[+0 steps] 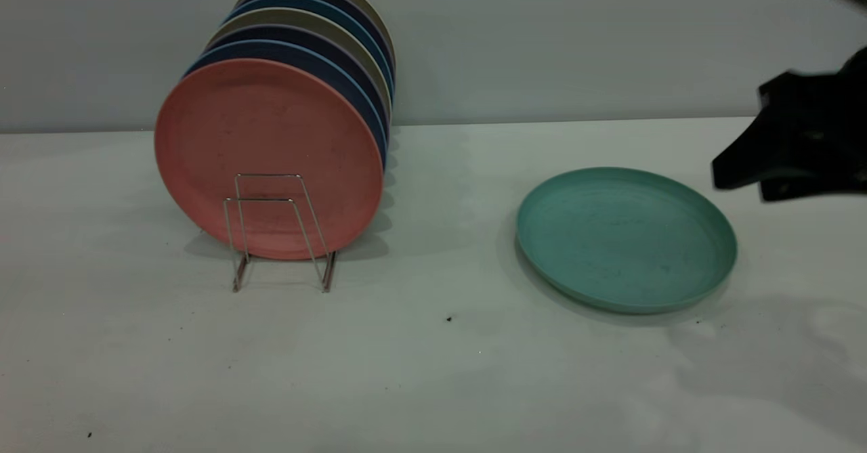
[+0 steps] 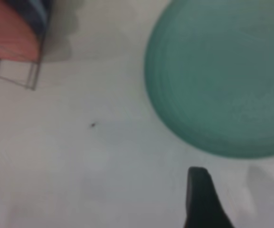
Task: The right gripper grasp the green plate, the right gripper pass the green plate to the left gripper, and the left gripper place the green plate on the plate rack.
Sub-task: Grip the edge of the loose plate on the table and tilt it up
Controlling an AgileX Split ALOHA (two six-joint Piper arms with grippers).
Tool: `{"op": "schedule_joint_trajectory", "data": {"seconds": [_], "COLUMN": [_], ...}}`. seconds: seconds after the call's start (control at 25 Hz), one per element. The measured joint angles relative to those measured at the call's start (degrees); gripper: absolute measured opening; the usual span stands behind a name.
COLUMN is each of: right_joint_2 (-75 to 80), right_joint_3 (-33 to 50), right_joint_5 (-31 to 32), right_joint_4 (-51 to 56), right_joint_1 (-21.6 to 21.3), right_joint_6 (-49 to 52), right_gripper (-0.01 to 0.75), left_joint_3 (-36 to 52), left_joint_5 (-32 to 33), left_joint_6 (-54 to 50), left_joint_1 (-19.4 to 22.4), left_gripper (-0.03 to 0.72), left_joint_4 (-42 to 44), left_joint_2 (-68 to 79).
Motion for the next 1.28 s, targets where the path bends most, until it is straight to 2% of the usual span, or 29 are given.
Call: {"op": "schedule_joint_trajectory", "data": {"seconds": [0.24, 0.48, 0.84, 1.04, 1.2, 1.28], "right_joint_2": [16.6, 27.3, 36.6, 39.2, 39.2, 39.2], "right_joint_3": [-9.7, -18.1, -27.2, -29.7, -29.7, -29.7], "right_joint_5": [4.9, 9.6, 11.5, 12.5, 11.1, 9.5], "right_joint_4": [0.2, -1.5, -0.9, 0.8, 1.1, 1.2], "right_joint_1": [-7.6, -12.0, -12.3, -11.7, -9.8, -9.0], "right_joint_6": [-1.0, -0.2, 2.4, 2.7, 2.8, 2.9], "right_gripper": [0.449, 0.449, 0.447, 0.438, 0.361, 0.27], "left_joint_3": [-0.1, -0.1, -0.1, -0.1, -0.1, -0.1], "left_joint_5": [0.0, 0.0, 0.9, 1.6, 1.3, 1.3], "left_joint_6": [0.0, 0.0, 0.2, 0.2, 0.2, 0.2], "left_joint_1": [0.0, 0.0, 0.0, 0.0, 0.0, 0.0], "left_gripper": [0.423, 0.423, 0.423, 0.423, 0.423, 0.423], "left_joint_4": [0.0, 0.0, 0.0, 0.0, 0.0, 0.0], "left_joint_2": [0.0, 0.0, 0.0, 0.0, 0.0, 0.0]}}
